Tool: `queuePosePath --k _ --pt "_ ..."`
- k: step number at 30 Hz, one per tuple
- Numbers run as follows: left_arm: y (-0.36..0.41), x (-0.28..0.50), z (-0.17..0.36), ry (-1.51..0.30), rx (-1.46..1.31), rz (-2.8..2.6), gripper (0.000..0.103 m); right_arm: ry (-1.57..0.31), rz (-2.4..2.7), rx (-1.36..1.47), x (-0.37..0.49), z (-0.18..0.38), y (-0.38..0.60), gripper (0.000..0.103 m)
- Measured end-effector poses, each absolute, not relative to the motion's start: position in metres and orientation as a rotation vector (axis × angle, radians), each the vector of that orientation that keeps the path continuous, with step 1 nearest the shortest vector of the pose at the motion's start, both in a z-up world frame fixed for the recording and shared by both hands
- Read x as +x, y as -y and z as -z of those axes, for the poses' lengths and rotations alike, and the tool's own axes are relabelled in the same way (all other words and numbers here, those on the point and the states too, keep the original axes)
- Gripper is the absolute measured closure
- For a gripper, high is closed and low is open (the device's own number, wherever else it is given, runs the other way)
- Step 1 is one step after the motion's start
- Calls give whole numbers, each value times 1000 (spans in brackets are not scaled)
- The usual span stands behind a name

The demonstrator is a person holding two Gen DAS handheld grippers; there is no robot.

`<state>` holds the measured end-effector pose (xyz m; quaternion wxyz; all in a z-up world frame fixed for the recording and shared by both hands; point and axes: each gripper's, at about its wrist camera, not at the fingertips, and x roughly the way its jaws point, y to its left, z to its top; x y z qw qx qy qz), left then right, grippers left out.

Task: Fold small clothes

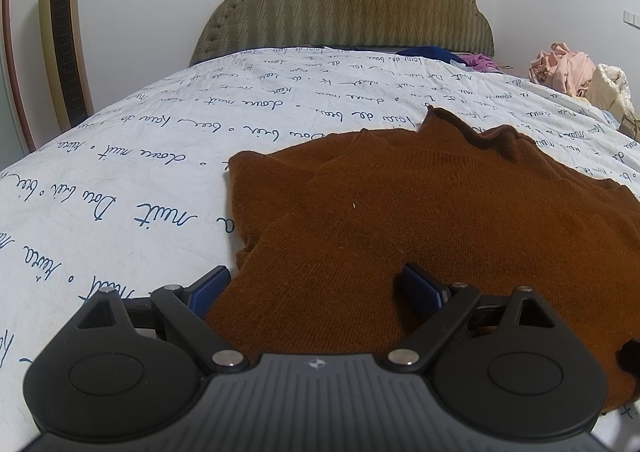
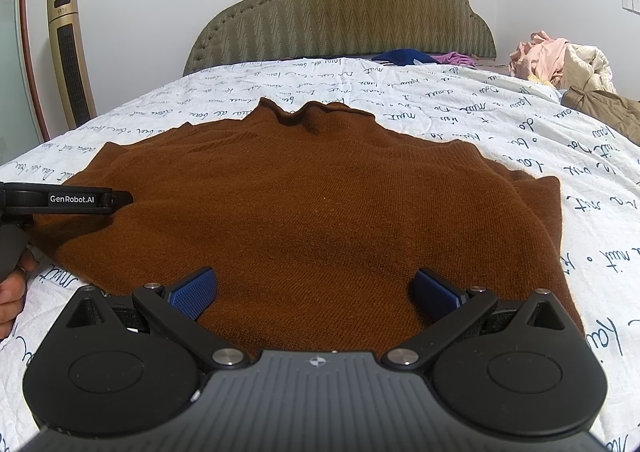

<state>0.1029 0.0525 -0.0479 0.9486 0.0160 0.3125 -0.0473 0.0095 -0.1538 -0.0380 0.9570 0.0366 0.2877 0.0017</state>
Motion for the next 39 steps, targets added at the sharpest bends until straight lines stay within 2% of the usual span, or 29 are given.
queuePosePath --k 7,12,16,20,23,25,33,34,36,38,39 --pt "-80 102 32 -692 -33 145 10 -524 79 -36 0 23 137 0" --pt "-115 120 21 -741 -91 151 10 -483 42 -215 -6 6 103 0" --pt "-141 152 18 -855 -193 217 10 -480 -55 -381 -10 1 59 0" --pt "-149 186 23 -946 -229 315 10 -481 -139 -600 -11 10 5 0" --pt "-147 207 24 -979 -240 369 4 -468 -169 -768 -6 27 -31 0" --pt "-145 222 25 -998 -294 412 4 -440 -161 -837 2 34 -48 0" --pt "-116 273 27 -1039 -354 467 6 -415 -75 -801 59 36 -71 4" --pt "-112 277 27 -1035 -344 464 10 -409 -69 -800 63 37 -73 9" --pt "-102 283 25 -1031 -302 429 39 -398 -67 -794 66 42 -75 19" --pt "-93 286 25 -1030 -251 387 53 -402 -87 -785 69 46 -77 47" --pt "-89 287 24 -1029 -229 382 67 -407 -103 -780 68 47 -77 55"
